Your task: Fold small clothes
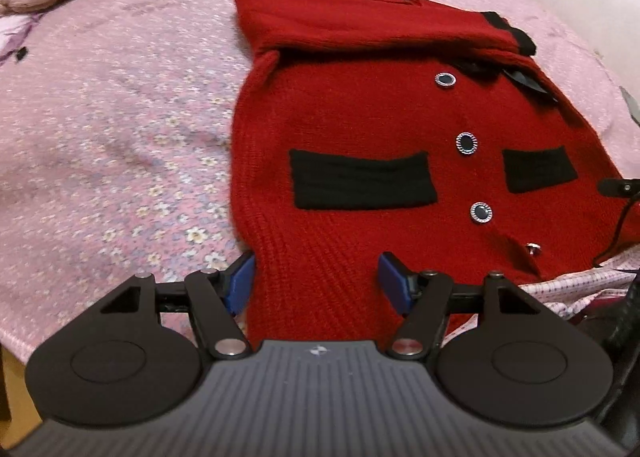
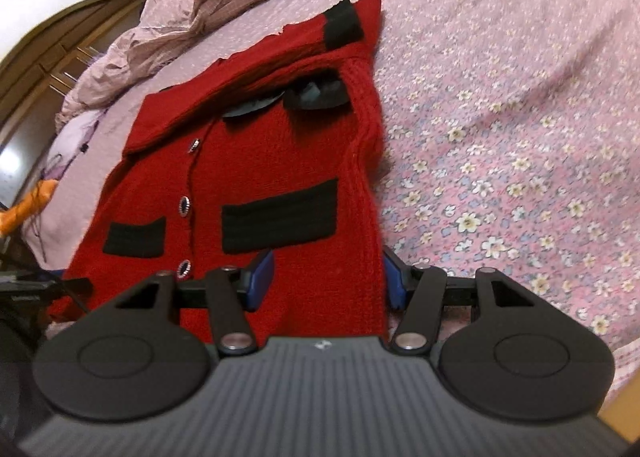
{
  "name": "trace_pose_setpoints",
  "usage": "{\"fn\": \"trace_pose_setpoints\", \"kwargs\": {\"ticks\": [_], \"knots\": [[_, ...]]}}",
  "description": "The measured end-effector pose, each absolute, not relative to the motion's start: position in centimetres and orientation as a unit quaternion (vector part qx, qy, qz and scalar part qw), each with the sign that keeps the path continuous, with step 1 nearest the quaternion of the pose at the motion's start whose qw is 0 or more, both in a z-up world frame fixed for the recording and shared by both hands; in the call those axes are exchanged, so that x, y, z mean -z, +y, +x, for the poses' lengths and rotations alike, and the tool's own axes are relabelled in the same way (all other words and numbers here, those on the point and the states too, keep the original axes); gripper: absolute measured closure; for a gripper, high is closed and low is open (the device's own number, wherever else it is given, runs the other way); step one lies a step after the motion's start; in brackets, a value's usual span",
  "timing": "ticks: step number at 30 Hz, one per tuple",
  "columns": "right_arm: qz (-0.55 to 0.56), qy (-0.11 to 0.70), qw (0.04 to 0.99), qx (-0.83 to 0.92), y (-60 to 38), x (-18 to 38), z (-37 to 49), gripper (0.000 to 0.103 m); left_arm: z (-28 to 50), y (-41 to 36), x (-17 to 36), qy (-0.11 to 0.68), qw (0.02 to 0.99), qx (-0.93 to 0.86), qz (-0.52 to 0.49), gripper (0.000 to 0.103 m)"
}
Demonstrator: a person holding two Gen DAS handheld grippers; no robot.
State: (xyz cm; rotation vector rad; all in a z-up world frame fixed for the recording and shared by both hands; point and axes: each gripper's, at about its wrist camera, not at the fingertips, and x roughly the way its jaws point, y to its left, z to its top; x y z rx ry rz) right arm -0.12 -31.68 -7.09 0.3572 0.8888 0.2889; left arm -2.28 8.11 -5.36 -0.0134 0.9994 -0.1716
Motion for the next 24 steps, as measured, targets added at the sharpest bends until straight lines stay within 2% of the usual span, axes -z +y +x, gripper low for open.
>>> {"fn": "trace_pose_setpoints", "kwargs": {"ticks": [7,15,19,22,24], "knots": [[0.17,0.43,0.874,-0.15,-31.2,7.6,0.3,0.046,-0.5,9.0,6.0,0.492,0.863,0.102,-0.052,0.032],[0.143,0.426,0.879,-0.16,-30.5,7.8,0.2,0.045,-1.1,6.6,6.0,0.498,0.86,0.106,0.037,0.032],[0.137,0.423,0.88,-0.166,-30.2,7.9,0.2,0.045,-0.9,6.7,6.3,0.495,0.862,0.108,0.029,0.032],[0.129,0.424,0.88,-0.169,-30.0,8.0,0.2,0.05,-1.0,7.0,6.5,0.492,0.864,0.112,0.009,0.032],[0.127,0.427,0.879,-0.169,-30.1,8.1,0.2,0.059,-1.0,6.9,6.7,0.491,0.864,0.116,0.005,0.032]]}}
